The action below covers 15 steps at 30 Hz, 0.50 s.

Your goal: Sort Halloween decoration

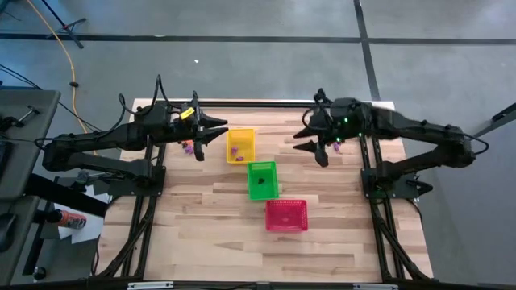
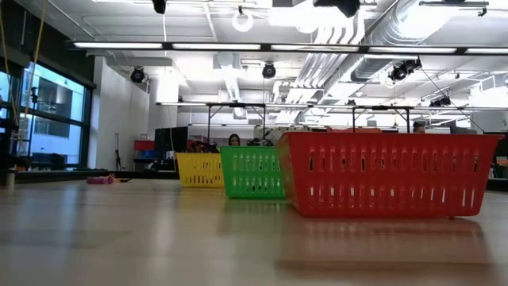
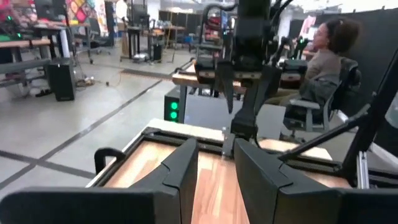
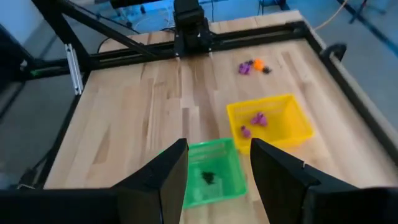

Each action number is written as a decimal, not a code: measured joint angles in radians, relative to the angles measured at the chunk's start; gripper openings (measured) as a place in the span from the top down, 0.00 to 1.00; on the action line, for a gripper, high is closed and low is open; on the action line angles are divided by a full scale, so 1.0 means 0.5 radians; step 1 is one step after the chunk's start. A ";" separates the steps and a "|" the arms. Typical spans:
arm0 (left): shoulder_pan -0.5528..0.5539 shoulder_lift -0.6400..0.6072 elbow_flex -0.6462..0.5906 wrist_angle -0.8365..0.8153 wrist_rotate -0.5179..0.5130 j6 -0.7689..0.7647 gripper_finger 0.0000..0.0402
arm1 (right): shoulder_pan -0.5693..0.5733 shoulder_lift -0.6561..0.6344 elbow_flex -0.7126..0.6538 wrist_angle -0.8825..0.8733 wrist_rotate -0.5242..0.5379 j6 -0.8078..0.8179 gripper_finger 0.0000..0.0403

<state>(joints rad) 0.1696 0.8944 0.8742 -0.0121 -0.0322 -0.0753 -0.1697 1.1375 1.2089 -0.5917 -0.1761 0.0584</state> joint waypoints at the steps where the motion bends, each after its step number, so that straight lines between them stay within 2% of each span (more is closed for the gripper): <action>1: 0.000 0.000 0.000 -0.029 0.000 0.000 0.76 | 0.005 -0.052 -0.124 0.098 0.000 0.074 0.58; 5: 0.000 0.001 0.000 -0.146 0.000 0.003 0.76 | 0.032 -0.246 -0.561 0.585 0.001 0.388 0.58; 9: 0.000 0.014 -0.054 -0.132 0.000 0.003 0.76 | 0.041 -0.348 -0.797 1.094 0.000 0.580 0.58; 11: 0.000 0.021 -0.093 -0.067 0.000 0.002 0.76 | 0.041 -0.359 -0.850 1.280 0.012 0.589 0.58; 15: 0.001 0.039 -0.215 0.188 0.063 -0.049 0.76 | 0.040 -0.357 -0.882 1.480 0.020 0.404 0.58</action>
<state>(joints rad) 0.1699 0.9137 0.7669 0.0821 -0.0005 -0.1001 -0.1497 0.9592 0.7681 0.1485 -0.1661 0.2603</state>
